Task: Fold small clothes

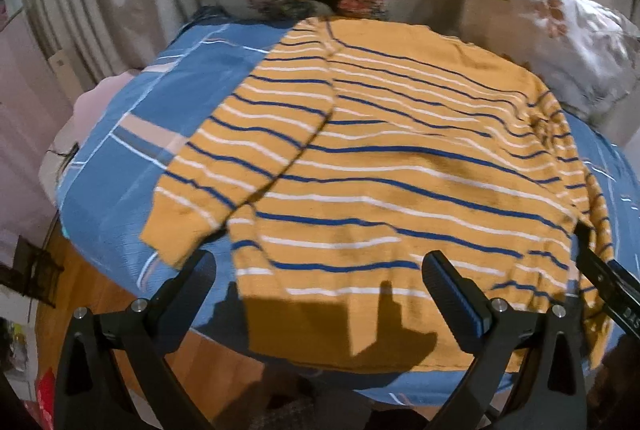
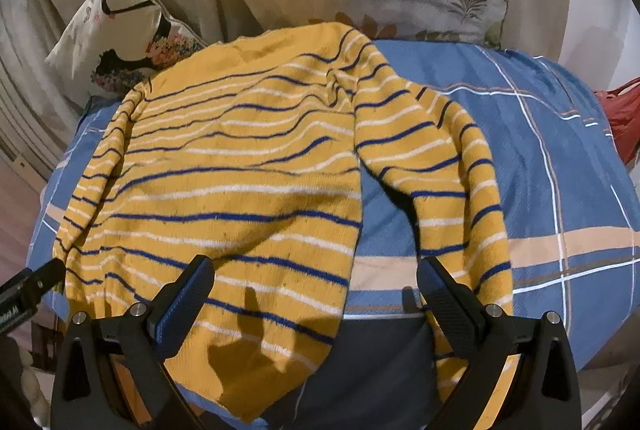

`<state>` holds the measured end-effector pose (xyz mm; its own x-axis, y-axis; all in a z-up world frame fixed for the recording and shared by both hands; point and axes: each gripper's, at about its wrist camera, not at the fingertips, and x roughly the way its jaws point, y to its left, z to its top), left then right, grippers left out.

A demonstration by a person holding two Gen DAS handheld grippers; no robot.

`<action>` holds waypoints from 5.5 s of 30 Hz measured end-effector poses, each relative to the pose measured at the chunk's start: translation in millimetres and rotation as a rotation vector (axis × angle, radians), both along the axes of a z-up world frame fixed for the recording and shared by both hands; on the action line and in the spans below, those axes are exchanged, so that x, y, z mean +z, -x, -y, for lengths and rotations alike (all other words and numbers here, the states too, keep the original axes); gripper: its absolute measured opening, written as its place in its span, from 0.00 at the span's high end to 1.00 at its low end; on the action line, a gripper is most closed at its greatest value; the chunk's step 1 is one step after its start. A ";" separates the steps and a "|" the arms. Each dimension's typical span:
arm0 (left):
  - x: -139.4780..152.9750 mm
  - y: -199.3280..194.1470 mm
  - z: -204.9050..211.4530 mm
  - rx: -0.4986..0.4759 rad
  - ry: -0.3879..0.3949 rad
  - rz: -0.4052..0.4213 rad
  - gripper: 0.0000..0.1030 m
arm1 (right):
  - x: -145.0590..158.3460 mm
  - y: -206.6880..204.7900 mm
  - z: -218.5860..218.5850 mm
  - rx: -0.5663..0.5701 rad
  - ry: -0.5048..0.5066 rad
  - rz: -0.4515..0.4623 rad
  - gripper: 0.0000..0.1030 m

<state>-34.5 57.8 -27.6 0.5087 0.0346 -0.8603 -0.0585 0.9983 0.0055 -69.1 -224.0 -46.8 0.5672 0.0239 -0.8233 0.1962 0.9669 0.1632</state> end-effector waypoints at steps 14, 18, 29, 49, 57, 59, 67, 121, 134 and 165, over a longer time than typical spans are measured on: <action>-35.6 -4.9 -76.2 0.168 0.033 -0.076 0.00 | -23.0 6.1 22.3 -0.042 -0.004 -0.066 0.00; -34.4 -18.4 -114.9 0.241 -0.011 -0.041 0.00 | -31.1 2.5 27.6 -0.047 -0.021 -0.097 0.00; -66.1 -75.8 -139.6 0.140 0.042 -0.137 0.84 | -27.3 -16.9 21.9 -0.016 -0.006 -0.089 0.00; -12.2 -70.5 -217.7 0.458 -0.148 -0.014 0.84 | -18.1 11.8 150.8 -0.312 -0.032 -0.026 0.00; 8.5 -46.0 -196.2 0.446 -0.025 0.047 0.82 | -46.2 20.3 129.9 -0.141 -0.163 -0.102 0.73; 13.4 -42.8 -186.9 0.415 0.012 0.059 0.72 | -46.5 21.0 141.0 -0.145 -0.193 -0.107 0.91; -2.4 -36.4 -146.4 0.269 0.060 0.007 0.63 | -5.7 40.9 239.6 -0.592 0.125 -0.062 0.72; -11.8 25.0 -98.2 0.072 0.254 -0.135 0.87 | -47.9 56.2 207.1 -0.232 -0.455 0.020 0.55; 22.0 -20.8 -1.5 -0.110 0.184 -0.018 0.70 | -83.2 82.7 294.2 -0.635 -0.632 0.163 0.55; -6.3 -92.2 -88.7 -0.048 0.124 -0.048 0.68 | 98.1 -134.0 50.9 0.034 -0.152 0.302 0.94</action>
<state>57.7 146.5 -33.9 0.4651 -0.0975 -0.8799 -0.0129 0.9931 -0.1169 65.0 -274.8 51.4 0.7814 0.1569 -0.6040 0.0850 0.9321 0.3520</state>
